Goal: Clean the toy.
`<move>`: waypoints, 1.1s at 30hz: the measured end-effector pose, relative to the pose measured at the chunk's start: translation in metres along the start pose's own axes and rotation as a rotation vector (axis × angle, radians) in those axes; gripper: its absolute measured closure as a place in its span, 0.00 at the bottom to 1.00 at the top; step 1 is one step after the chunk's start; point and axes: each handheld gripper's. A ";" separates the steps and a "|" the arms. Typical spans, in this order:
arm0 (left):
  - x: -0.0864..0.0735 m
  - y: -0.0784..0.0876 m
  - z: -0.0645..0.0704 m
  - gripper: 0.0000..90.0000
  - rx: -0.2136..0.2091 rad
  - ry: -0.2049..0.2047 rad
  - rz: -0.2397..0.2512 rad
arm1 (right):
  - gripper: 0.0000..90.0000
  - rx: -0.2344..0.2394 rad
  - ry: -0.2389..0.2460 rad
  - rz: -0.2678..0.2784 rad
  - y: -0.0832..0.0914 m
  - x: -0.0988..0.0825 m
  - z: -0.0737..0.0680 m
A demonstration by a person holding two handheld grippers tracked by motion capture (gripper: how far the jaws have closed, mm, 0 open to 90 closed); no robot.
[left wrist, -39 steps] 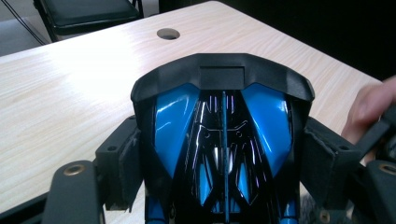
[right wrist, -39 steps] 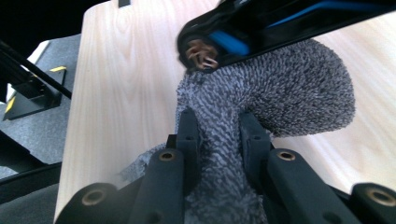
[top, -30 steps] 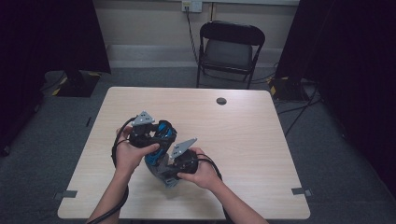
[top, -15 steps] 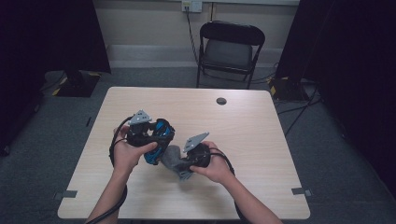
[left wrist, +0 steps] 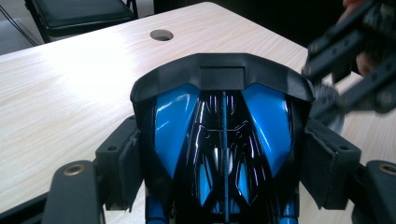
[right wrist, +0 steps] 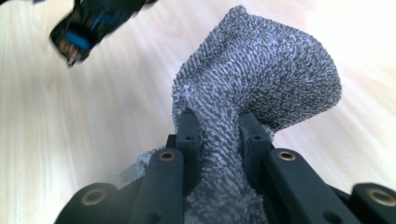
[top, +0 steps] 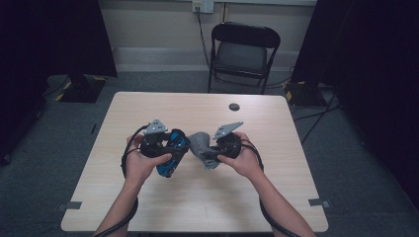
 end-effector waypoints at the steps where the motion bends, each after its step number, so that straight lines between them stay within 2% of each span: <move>1: 0.000 -0.001 0.001 0.28 -0.001 0.003 0.001 | 0.83 0.000 -0.008 0.010 0.002 0.001 0.002; 6: 0.000 -0.004 0.004 0.28 -0.015 -0.007 -0.005 | 0.83 -0.014 -0.026 0.044 0.011 0.006 0.011; 13: -0.001 -0.009 0.008 0.28 -0.029 -0.021 -0.020 | 0.83 -0.010 -0.021 0.061 0.014 0.012 0.011; 23: -0.002 -0.013 0.010 0.28 -0.034 -0.032 -0.034 | 0.83 0.032 0.020 0.057 0.003 0.018 -0.002; 33: -0.002 -0.012 0.009 0.28 -0.031 -0.029 -0.040 | 0.83 0.052 0.031 0.051 -0.007 0.017 -0.010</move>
Point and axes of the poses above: each handheld gripper's, and its own axes: y roughly backward along the jaws, x roughly out of its top, z roughly to its right, and after that the axes turned 6 degrees about -z, right-handed
